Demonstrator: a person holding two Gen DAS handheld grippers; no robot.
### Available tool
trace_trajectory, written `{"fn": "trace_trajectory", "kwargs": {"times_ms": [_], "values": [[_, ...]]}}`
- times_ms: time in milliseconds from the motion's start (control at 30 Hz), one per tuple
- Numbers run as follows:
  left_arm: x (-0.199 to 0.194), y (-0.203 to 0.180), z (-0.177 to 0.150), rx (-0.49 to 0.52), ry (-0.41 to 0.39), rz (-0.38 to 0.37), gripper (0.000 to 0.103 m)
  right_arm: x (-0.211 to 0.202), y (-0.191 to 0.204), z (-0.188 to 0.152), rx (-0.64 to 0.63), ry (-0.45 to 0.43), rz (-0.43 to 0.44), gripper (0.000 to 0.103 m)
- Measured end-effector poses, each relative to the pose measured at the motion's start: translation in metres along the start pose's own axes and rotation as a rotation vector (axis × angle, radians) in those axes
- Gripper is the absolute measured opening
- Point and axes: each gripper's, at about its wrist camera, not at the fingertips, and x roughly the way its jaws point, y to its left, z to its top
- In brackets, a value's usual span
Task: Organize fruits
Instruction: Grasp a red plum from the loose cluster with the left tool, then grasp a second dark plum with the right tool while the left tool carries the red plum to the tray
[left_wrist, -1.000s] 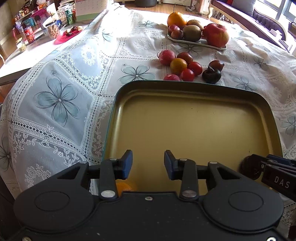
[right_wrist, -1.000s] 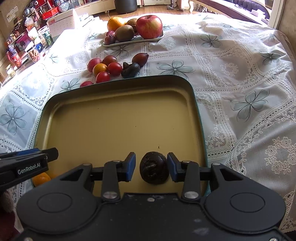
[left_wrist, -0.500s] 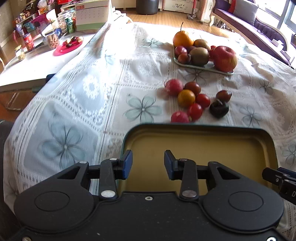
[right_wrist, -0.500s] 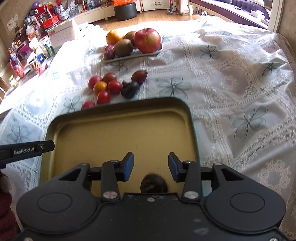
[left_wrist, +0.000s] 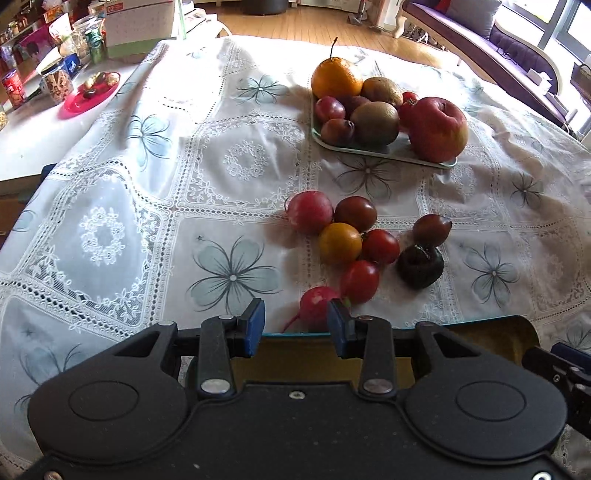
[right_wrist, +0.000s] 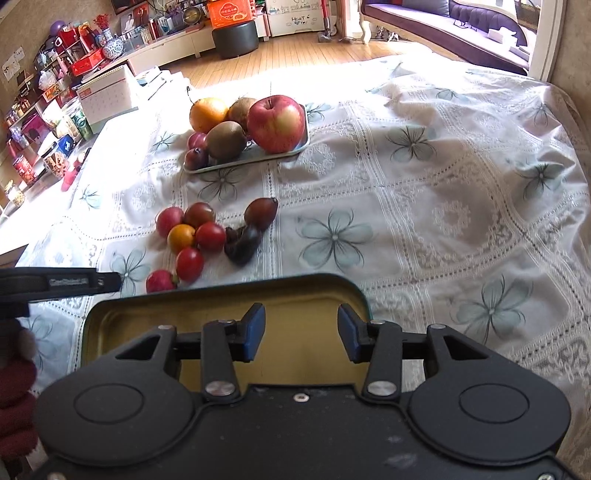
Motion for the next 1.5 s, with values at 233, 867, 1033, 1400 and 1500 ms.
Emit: {"fn": "trace_trajectory", "kwargs": {"times_ms": [233, 867, 1033, 1400, 1500], "values": [[0.014, -0.018, 0.005, 0.06, 0.029, 0.002, 0.046, 0.015, -0.002, 0.01, 0.016, 0.021, -0.005, 0.046], [0.045, -0.019, 0.009, 0.044, 0.099, -0.011, 0.045, 0.049, 0.0, 0.03, 0.05, 0.067, 0.004, 0.049], [0.032, -0.003, 0.015, -0.003, 0.065, -0.01, 0.045, 0.055, 0.009, 0.038, 0.051, 0.065, 0.03, 0.05], [0.0, 0.015, 0.02, -0.027, -0.027, 0.079, 0.045, 0.085, 0.04, 0.057, 0.05, 0.083, 0.059, 0.057], [-0.004, 0.015, 0.016, -0.03, -0.039, 0.097, 0.045, 0.097, 0.046, 0.059, 0.045, 0.097, 0.039, 0.057]]}}
